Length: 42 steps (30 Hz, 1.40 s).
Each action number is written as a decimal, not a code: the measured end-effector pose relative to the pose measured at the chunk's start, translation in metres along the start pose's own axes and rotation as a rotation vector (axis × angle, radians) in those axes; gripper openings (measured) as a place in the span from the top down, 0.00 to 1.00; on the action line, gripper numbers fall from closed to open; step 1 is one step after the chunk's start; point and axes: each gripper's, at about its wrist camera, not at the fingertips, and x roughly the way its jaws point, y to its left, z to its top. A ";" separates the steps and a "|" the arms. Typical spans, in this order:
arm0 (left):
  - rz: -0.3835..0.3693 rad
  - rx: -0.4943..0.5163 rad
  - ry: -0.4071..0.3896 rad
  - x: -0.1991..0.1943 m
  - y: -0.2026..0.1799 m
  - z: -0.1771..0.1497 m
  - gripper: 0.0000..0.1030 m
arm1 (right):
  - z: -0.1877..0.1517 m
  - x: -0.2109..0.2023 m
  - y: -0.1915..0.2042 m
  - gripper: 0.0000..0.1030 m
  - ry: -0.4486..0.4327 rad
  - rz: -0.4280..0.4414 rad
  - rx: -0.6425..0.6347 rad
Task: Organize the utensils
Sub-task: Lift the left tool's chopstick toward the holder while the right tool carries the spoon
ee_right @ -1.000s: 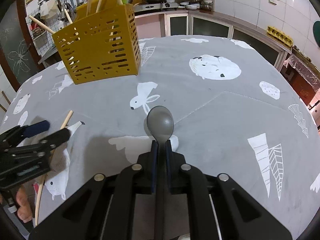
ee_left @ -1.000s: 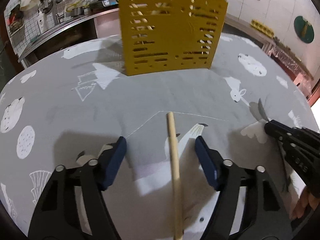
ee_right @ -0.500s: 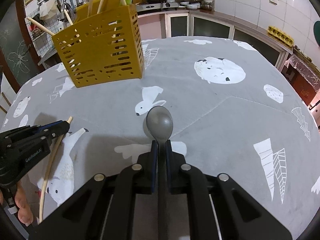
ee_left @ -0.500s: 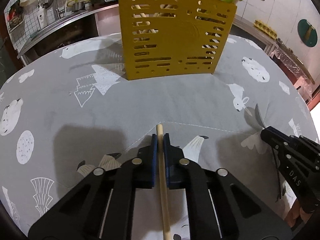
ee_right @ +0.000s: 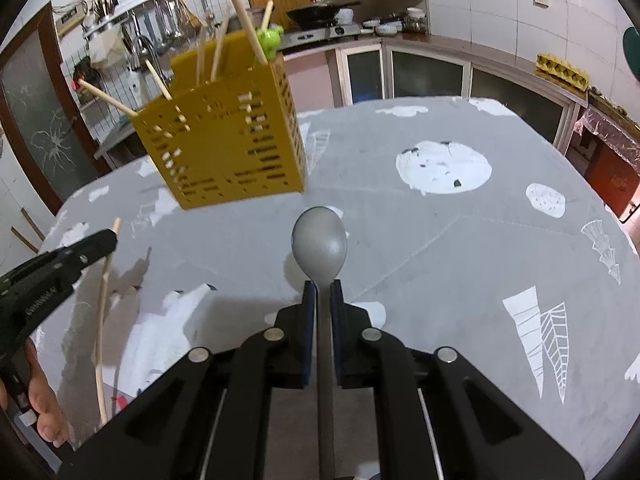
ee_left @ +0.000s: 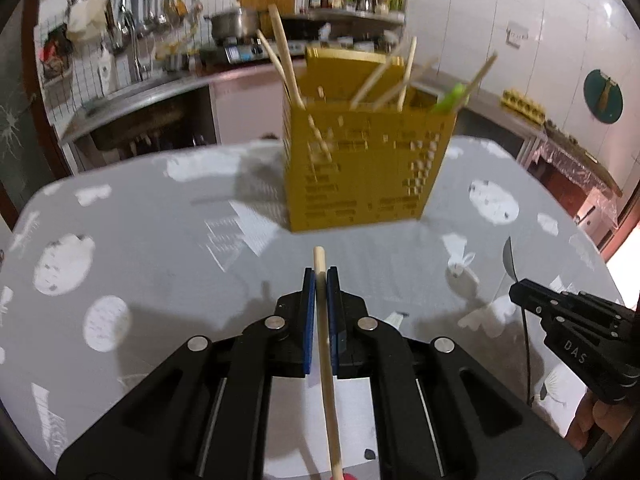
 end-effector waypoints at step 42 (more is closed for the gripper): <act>0.028 -0.004 -0.476 -0.134 0.023 0.060 0.96 | 0.057 -0.082 0.040 0.92 -0.427 0.072 -0.053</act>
